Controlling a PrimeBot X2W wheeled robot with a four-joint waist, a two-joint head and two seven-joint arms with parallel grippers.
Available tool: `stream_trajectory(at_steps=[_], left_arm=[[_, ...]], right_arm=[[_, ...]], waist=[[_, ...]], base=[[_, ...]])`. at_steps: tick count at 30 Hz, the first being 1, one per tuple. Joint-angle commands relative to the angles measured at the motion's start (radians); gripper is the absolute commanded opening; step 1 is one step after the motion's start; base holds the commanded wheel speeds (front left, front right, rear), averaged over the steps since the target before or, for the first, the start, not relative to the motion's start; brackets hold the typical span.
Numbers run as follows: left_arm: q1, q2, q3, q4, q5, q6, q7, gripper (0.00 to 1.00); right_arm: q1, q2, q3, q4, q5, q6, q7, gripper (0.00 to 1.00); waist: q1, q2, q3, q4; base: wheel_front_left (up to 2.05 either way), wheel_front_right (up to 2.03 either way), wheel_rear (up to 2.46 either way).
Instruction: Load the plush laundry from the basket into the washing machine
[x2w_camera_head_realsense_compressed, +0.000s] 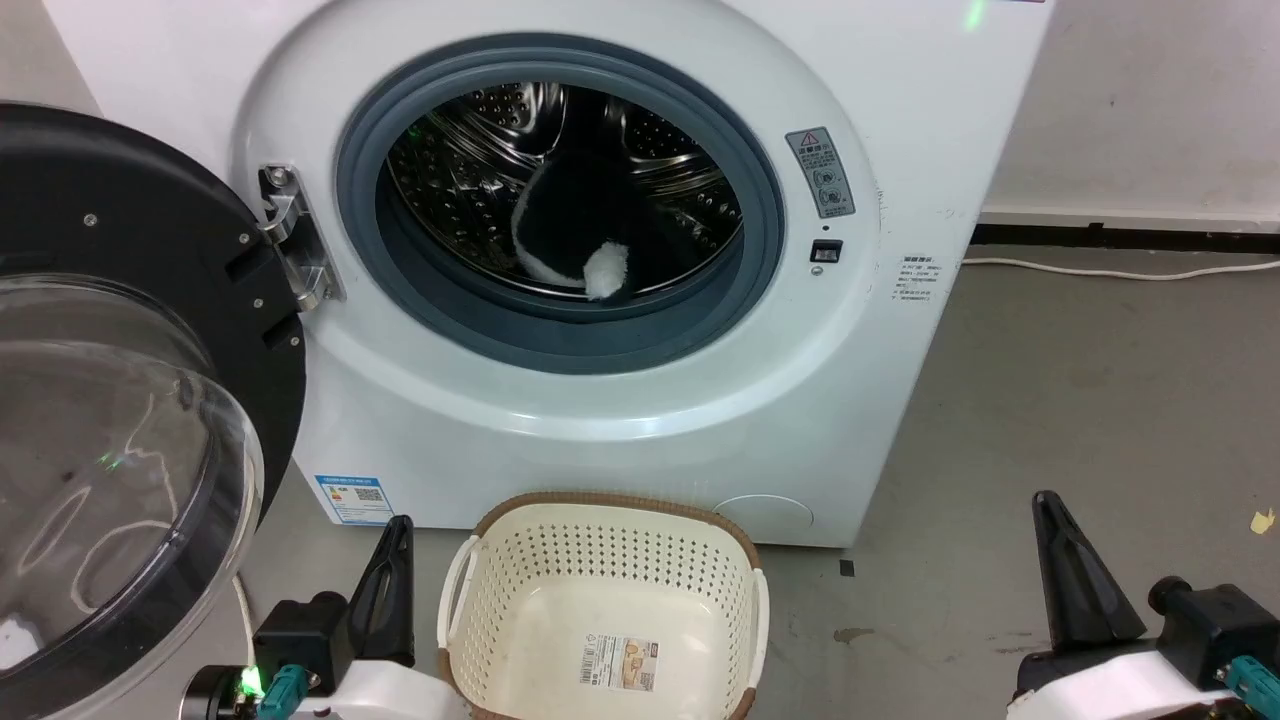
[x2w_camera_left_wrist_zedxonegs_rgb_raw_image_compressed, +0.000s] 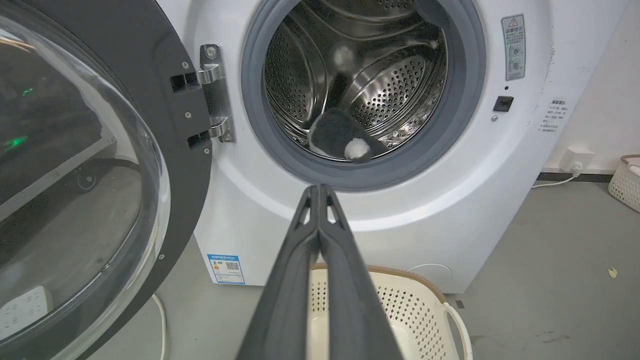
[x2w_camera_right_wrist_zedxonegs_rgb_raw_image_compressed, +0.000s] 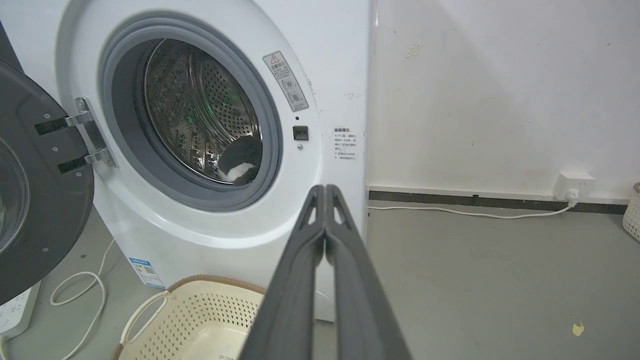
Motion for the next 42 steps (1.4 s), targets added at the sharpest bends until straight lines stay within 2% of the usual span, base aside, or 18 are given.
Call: stream_trajectory(at_steps=[1,42], left_arm=[[-0.009,-0.001,0.002,-0.008,0.01,0.007,0.007,0.0],[-0.019,-0.002,0.02,-0.05,0.086,0.026,0.101,0.0]], right_arm=[[-0.016,0.0,0.002,0.005,-0.013,0.0,0.006,0.0],[-0.043,0.0,0.024,0.019,-0.084,-0.001,0.101,0.0]], waist=[[0.0,0.0,0.0,0.0],[0.0,0.0,0.004,-0.006]], base=[[0.0,0.0,0.0],[0.0,0.0,0.0]])
